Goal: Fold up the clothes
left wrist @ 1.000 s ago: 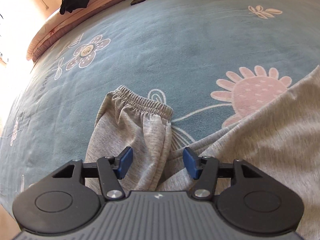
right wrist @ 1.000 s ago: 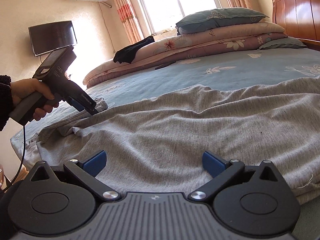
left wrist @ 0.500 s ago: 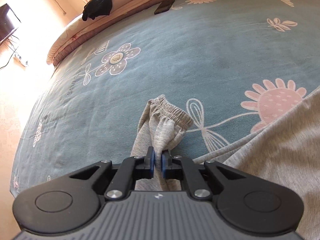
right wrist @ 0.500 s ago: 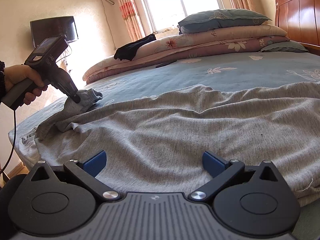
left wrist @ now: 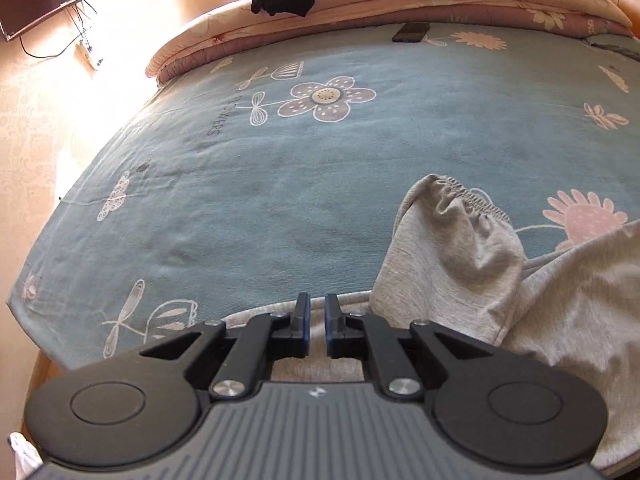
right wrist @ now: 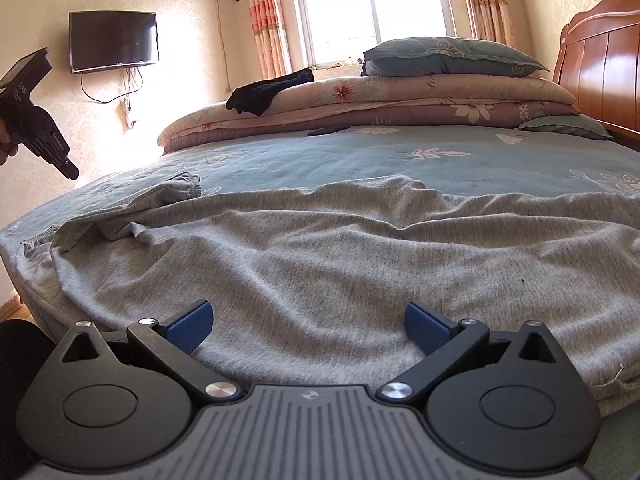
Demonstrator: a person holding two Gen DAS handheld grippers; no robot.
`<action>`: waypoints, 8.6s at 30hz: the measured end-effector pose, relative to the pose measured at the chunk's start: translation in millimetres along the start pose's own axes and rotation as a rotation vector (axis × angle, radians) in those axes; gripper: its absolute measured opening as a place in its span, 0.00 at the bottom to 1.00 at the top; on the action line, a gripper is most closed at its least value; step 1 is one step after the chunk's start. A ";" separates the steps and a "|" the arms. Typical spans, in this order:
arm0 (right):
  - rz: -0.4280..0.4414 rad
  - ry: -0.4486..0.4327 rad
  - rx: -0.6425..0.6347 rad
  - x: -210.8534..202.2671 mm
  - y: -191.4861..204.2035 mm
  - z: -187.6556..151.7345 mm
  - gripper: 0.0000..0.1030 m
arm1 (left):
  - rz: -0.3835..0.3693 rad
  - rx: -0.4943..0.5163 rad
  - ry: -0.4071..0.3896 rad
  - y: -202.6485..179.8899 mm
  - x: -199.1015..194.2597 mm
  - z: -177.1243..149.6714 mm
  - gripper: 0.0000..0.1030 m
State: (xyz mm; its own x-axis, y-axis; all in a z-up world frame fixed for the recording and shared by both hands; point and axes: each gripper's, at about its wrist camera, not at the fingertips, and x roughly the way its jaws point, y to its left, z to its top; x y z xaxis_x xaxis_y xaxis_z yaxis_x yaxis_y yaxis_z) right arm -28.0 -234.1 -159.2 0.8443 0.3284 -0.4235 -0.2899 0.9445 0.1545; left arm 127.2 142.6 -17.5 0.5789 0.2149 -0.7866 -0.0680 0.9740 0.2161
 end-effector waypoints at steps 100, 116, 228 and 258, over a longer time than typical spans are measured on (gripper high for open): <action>-0.207 0.164 -0.075 19.1 34.3 16.6 1.00 | -0.159 -0.564 -0.116 192.6 13.3 -130.3 0.40; 0.288 0.220 -0.520 15.9 125.2 60.9 0.54 | -0.280 0.080 -0.189 36.3 -14.0 -94.4 0.52; 0.467 0.324 -0.691 76.1 207.9 113.2 0.30 | -0.330 0.498 -0.490 50.2 -48.0 -154.5 0.61; 0.518 0.485 -0.823 224.8 257.1 140.8 0.44 | -0.312 0.261 -0.234 67.7 32.3 -149.0 0.62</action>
State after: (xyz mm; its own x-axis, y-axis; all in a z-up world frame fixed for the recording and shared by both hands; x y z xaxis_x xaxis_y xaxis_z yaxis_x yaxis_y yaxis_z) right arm 150.7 81.5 -89.0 0.3164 0.4858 -0.8148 -0.9256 0.3462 -0.1530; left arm 20.2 226.2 -114.5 0.7089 -0.1366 -0.6920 0.3277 0.9325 0.1517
